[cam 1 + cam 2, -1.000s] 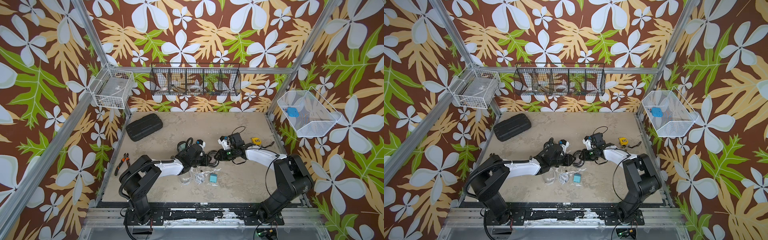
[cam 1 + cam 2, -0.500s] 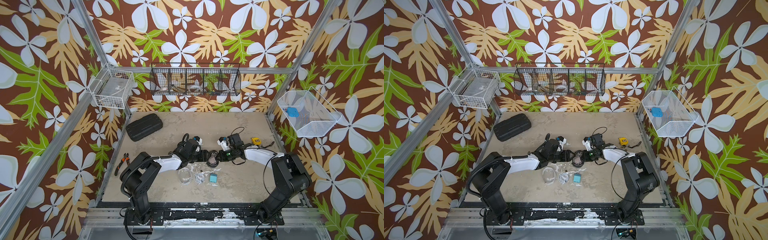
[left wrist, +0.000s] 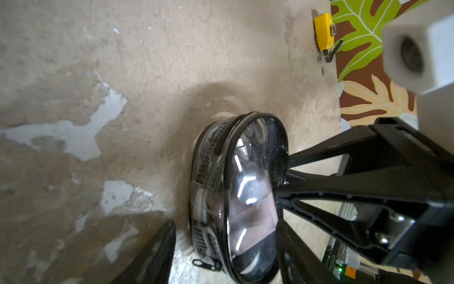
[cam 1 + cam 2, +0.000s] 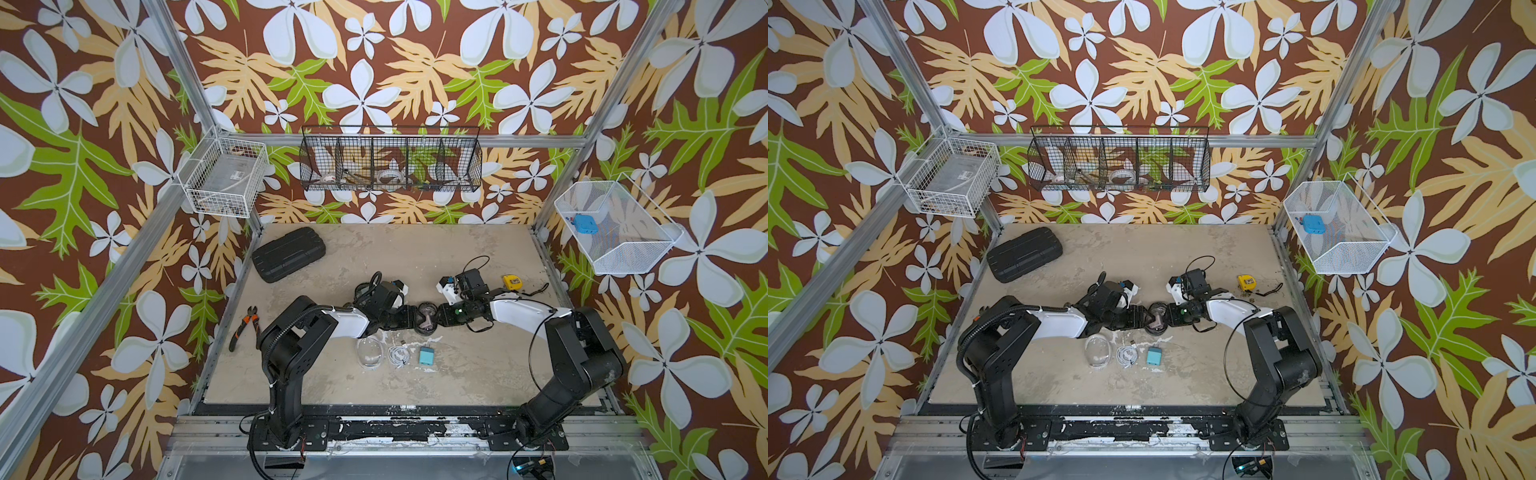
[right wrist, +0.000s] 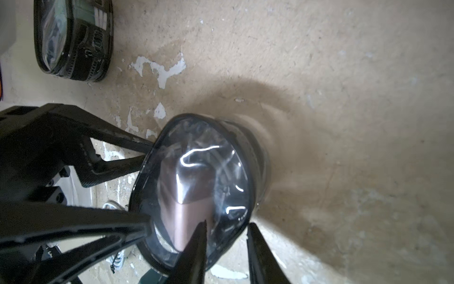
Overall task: Pack away charging kits
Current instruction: Close the storage bag at the center of the board.
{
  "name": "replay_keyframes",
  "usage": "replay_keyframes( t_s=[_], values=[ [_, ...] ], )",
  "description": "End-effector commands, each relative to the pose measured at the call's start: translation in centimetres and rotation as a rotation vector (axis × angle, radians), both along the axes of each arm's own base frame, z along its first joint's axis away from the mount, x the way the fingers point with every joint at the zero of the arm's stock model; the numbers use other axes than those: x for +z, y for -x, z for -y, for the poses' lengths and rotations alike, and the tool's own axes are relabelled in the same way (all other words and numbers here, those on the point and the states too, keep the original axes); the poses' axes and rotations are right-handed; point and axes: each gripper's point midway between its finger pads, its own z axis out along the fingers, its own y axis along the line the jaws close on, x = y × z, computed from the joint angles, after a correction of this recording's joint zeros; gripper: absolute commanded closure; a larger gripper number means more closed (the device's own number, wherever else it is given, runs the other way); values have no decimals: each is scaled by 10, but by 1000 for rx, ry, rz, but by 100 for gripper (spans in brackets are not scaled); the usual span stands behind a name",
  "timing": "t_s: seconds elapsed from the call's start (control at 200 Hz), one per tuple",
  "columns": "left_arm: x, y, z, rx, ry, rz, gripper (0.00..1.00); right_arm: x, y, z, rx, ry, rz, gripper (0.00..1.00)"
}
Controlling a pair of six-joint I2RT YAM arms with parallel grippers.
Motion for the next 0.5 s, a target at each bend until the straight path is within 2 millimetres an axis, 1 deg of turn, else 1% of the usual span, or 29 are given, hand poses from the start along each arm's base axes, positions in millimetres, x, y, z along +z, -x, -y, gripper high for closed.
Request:
replay_keyframes(
  t_s=[0.0, 0.18, 0.325, 0.4, 0.495],
  values=[
    [1, 0, 4, -6, 53, -34, 34, -3, 6, 1, 3, 8, -25, 69],
    [0, 4, 6, -32, 92, -64, 34, -10, 8, 4, 3, 24, -39, 70],
    [-3, 15, 9, -74, 137, -110, 35, -11, 8, -5, 23, -21, -54, 72],
    [-6, 19, 11, -92, 148, -130, 35, -14, 8, -4, 25, -18, -53, 74],
    [-6, 21, 11, -95, 159, -136, 35, -16, 9, -1, 33, 7, -45, 75]
  ],
)
